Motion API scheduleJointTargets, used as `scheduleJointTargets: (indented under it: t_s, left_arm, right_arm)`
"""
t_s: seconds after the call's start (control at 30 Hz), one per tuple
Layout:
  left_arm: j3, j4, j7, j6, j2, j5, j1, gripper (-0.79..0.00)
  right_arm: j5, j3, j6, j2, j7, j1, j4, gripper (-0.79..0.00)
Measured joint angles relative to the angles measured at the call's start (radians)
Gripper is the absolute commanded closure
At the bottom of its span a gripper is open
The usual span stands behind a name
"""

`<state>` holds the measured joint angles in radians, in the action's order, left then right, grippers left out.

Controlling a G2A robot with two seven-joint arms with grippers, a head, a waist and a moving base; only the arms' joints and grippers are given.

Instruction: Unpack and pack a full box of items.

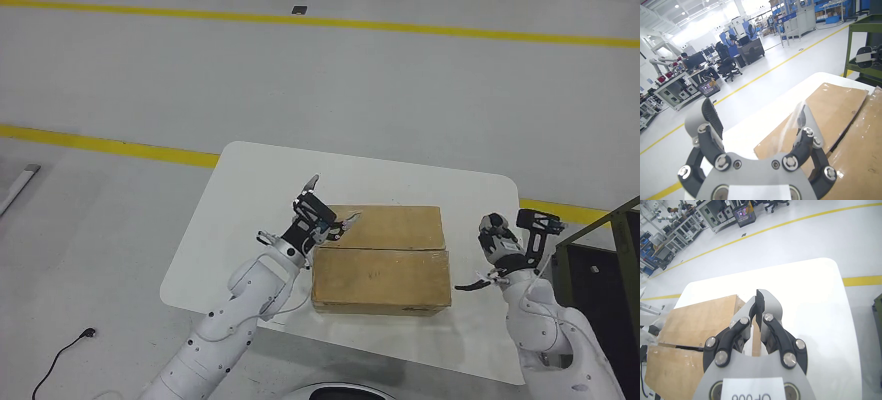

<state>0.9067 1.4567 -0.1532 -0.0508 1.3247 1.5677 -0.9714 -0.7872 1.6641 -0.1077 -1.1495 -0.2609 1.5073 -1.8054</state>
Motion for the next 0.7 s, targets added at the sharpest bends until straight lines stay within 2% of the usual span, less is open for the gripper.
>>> scheduleJointTargets:
  t_s: [0.5, 0.7]
  left_arm:
    - [-0.124, -0.054, 0.018, -0.044, 0.051, 0.024, 0.051, -0.785]
    - [-0.175, -0.079, 0.039, -0.038, 0.082, 0.023, 0.089, -0.785]
  right_arm:
    - [0.047, 0.145, 0.003, 0.002, 0.029, 0.063, 0.035, 0.000]
    - [0.069, 0.194, 0.015, 0.003, 0.036, 0.080, 0.049, 0.000]
